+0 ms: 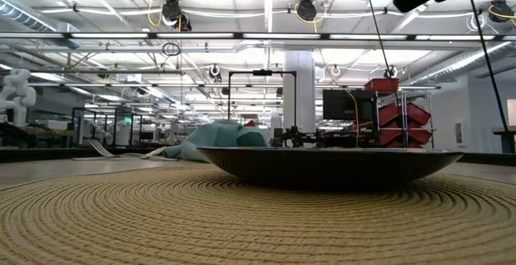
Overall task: Set table place
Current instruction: Move the brown cup to the top center of the table
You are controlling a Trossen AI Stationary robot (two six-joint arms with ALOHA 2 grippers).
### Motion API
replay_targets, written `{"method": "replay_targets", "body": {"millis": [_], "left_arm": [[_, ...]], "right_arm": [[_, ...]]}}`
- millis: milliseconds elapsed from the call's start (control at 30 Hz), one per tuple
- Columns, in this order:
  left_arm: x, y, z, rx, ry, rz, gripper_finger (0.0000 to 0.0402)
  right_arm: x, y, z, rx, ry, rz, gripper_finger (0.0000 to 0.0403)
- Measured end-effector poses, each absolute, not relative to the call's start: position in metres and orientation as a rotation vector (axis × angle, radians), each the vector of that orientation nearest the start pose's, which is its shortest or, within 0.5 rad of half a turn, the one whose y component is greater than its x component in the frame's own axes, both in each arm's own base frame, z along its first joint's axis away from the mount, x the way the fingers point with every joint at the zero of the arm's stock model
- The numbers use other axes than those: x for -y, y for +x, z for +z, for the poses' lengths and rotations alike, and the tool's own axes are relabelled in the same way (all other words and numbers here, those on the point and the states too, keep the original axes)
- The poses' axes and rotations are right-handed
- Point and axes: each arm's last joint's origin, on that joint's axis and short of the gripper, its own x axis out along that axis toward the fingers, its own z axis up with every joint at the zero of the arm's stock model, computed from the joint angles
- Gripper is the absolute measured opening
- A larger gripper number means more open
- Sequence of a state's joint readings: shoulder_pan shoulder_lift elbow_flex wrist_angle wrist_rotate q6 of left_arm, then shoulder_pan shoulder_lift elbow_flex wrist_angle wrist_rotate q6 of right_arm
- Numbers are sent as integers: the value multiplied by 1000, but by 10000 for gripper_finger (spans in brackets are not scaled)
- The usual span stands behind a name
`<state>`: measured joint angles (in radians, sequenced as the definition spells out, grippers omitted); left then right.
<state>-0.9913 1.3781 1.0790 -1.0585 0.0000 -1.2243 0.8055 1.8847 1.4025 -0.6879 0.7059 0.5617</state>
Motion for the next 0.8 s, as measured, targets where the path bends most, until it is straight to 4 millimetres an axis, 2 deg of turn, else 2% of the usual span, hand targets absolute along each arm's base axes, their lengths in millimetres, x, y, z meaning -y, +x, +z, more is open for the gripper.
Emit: {"method": "replay_targets", "body": {"millis": [367, 467, 567, 700, 800], "left_arm": [[215, 142, 231, -1484, -241, 77, 195], [217, 146, 222, -1497, -215, 97, 184], [219, 151, 214, -1521, -183, 95, 142], [215, 161, 211, -1524, -157, 98, 28], [205, 169, 213, -1477, -94, 103, 6]], "right_arm": [[-264, 279, 212, -803, -255, -141, 148], [-264, 280, 213, -801, -252, -141, 148], [-264, 280, 213, -799, -250, -140, 148], [-264, 280, 213, -799, -249, -140, 148], [-264, 280, 213, -799, -249, -141, 148]]}}
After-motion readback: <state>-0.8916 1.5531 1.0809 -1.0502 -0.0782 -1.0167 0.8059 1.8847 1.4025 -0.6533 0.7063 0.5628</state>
